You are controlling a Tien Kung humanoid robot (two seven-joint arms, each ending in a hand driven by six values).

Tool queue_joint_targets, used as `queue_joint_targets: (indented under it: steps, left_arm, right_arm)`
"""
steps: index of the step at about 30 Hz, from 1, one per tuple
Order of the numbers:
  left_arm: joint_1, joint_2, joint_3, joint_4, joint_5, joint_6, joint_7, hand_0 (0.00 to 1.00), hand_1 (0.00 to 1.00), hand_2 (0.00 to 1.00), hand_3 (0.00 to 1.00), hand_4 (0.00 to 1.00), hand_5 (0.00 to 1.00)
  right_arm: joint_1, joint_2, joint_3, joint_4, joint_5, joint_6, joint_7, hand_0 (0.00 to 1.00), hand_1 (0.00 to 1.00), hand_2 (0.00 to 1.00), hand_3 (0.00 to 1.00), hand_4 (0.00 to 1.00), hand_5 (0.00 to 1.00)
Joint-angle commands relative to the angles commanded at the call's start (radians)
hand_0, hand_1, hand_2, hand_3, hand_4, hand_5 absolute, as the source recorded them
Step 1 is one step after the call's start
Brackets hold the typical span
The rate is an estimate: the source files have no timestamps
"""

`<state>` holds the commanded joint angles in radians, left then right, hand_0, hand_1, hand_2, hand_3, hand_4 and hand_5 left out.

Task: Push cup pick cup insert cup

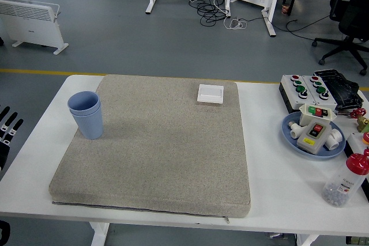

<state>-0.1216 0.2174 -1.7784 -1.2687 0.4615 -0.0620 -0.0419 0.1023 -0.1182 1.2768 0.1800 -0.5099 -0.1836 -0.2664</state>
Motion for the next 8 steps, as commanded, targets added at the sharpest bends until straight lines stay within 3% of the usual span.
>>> queue_joint_targets:
  steps: [8]
  left_arm:
    - [0.002,0.0,-0.001,0.0,0.001,0.001,0.0,0.718,0.704,0.701,0.654,0.614,0.998]
  right_arm:
    - [0.001,0.0,-0.002,0.0,0.004,0.0,0.0,0.733,0.671,0.703,0.597,0.155,0.463]
